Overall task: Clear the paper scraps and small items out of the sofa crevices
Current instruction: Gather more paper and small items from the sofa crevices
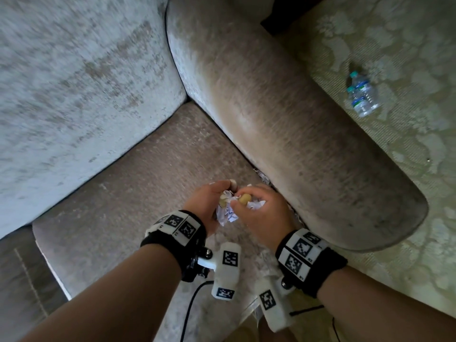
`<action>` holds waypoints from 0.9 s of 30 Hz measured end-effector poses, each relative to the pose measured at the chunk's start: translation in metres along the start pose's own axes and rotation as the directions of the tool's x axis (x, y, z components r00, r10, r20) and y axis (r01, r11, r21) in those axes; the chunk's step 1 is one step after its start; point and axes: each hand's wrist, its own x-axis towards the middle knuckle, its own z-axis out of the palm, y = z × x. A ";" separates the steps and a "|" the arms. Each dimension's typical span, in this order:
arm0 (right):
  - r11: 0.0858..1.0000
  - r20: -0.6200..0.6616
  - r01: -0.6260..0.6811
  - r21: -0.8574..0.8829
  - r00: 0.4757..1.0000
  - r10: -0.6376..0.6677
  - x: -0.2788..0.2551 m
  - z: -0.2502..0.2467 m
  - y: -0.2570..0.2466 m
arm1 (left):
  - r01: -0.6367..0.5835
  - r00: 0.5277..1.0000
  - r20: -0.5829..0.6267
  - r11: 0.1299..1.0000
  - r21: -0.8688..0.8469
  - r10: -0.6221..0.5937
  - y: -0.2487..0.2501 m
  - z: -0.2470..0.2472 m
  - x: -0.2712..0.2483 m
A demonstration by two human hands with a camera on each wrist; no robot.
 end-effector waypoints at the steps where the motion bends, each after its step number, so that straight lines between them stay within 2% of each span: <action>1: 1.000 -0.015 0.007 -0.012 1.000 -0.007 0.002 0.001 0.002 | -0.010 1.000 -0.007 1.000 0.017 0.010 0.001 -0.002 0.002; 7: 0.991 -0.034 -0.132 -0.010 0.991 0.132 0.003 -0.003 0.019 | -0.057 0.995 -0.073 0.993 0.100 0.065 -0.004 -0.015 0.006; 12: 0.964 -0.006 -0.238 -0.123 0.971 0.239 -0.009 -0.013 0.033 | -0.060 0.988 -0.131 0.983 0.174 0.084 -0.016 -0.027 0.003; 16: 0.925 -0.011 -0.346 -0.157 0.937 0.349 -0.022 -0.020 0.043 | -0.065 0.987 -0.124 0.950 0.305 0.107 -0.021 -0.032 0.000; 21: 0.888 -0.093 -0.413 -0.205 0.911 0.402 -0.029 -0.022 0.061 | -0.060 0.991 -0.082 0.886 0.461 0.109 -0.024 -0.028 0.005; 23: 0.837 -0.181 -0.488 -0.247 0.872 0.455 -0.031 -0.024 0.073 | -0.041 0.993 -0.077 0.877 0.479 0.088 -0.025 -0.026 0.010; 25: 0.763 -0.288 -0.603 -0.232 0.792 0.539 -0.035 -0.028 0.082 | -0.026 0.994 -0.079 0.881 0.472 0.072 -0.027 -0.023 0.012; 27: 0.711 -0.367 -0.691 -0.129 0.699 0.613 -0.037 -0.029 0.091 | -0.007 0.995 -0.081 0.885 0.466 0.051 -0.030 -0.021 0.014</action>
